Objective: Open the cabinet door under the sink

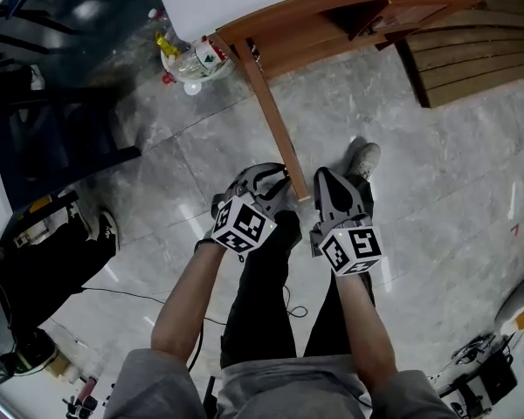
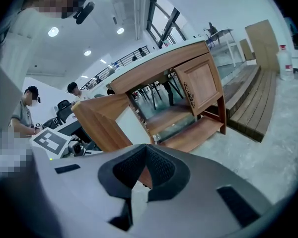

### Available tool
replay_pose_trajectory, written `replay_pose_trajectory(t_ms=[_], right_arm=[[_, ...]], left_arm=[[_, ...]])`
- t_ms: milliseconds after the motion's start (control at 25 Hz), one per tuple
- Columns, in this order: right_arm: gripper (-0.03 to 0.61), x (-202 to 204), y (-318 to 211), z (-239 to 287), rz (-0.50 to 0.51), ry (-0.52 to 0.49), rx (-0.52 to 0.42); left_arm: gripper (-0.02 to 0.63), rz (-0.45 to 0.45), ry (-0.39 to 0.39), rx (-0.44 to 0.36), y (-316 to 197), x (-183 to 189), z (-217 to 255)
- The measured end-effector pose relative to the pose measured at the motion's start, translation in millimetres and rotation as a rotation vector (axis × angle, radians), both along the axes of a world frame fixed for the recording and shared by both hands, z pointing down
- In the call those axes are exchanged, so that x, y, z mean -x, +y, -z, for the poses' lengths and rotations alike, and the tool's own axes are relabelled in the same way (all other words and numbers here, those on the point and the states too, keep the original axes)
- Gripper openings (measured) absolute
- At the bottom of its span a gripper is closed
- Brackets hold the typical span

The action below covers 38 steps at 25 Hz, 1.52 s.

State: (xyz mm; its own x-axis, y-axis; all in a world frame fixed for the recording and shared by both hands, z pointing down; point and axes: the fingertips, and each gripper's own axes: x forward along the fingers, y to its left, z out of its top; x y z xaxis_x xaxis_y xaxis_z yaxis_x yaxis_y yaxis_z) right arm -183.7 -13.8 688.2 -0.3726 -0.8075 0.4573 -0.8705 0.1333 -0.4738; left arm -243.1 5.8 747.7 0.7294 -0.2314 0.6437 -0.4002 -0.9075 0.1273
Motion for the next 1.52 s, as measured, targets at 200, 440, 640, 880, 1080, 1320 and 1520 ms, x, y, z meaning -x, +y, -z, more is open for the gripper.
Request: replay_pose_trajectory(t_ms=[200,440,640,880,1080,1320,1520], right_arm=[[0.008,13,-3,8,0.030,0.005,0.007],[0.008,19,-4,13,0.075,-0.004,0.014],[0.008,15,2,35,0.112,-0.022,0.010],[0.008,2,-1,85,0.162,-0.017,-0.021],[0.008,-3,-4,132,0.190,-0.025,-0.056],[0.008,-3,-9,181,0.228,-0.014,-0.102],[0.008,-10,-10,224,0.252,0.001,-0.141]], left_arm=[[0.083,0.020,-0.018,-0.017,1,0,2],[0.092,0.163,0.012,-0.020,-1,16,19],[0.092,0.319,0.037,-0.011,9,26,54],[0.090,0.425,0.063,-0.050,7,18,116],[0.052,0.477,0.067,-0.102,5,12,170],[0.020,0.515,0.099,-0.127,2,6,227],[0.012,0.630,0.153,-0.108,-5,10,274]])
